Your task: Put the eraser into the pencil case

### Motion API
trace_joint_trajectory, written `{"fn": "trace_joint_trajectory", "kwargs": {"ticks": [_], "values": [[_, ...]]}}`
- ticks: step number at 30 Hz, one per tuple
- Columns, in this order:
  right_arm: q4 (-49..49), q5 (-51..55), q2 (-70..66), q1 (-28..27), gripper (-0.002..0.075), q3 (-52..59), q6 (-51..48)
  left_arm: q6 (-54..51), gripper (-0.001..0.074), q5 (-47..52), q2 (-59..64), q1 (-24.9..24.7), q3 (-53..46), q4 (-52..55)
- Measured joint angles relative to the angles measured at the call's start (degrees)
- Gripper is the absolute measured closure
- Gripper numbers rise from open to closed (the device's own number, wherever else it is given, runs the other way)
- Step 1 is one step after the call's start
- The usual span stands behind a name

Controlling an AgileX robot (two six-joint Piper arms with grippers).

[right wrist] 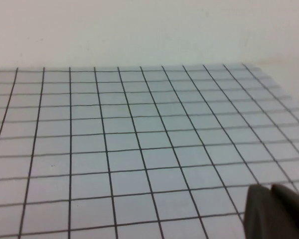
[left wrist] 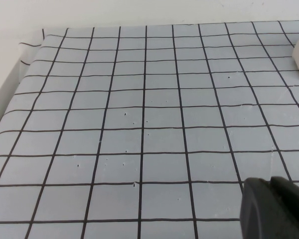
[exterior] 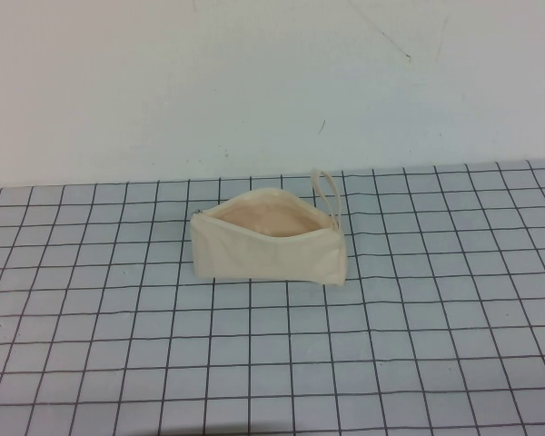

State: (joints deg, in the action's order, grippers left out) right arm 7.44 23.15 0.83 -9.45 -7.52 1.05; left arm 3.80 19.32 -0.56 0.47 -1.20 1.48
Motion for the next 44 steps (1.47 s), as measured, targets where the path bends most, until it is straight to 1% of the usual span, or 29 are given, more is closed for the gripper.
{"fn": "trace_joint_trajectory", "kwargs": {"ticks": [3,6,8,12,16,18,24,44], "values": [[-3.65,-1.93,0.00,0.00,0.0726,1.13,-7.46,0.00,0.0736,0.00,0.00,0.00,0.00,0.00],[-5.09,-2.72,0.00,0.98,0.0726,2.78,-10.04,0.00,0.0736,0.00,0.00,0.00,0.00,0.00],[-5.35,-3.19,0.00,2.77,0.0726,3.63,-10.55,0.00,0.0736,0.00,0.00,0.00,0.00,0.00],[-6.31,-4.83,0.00,5.43,0.0726,5.86,-10.77,0.00,0.0736,0.00,0.00,0.00,0.00,0.00],[-6.49,-5.74,0.00,5.43,0.0726,8.75,-9.10,0.00,0.0736,0.00,0.00,0.00,0.00,0.00],[-5.96,-3.47,0.00,5.43,0.0726,8.97,-7.80,0.00,0.0736,0.00,0.00,0.00,0.00,0.00],[-5.69,-3.32,0.00,5.43,0.0726,8.97,-4.85,0.00,0.0736,0.00,0.00,0.00,0.00,0.00],[-5.49,-1.97,0.00,5.43,0.0726,8.67,-4.49,0.00,0.0737,0.00,0.00,0.00,0.00,0.00]]}}
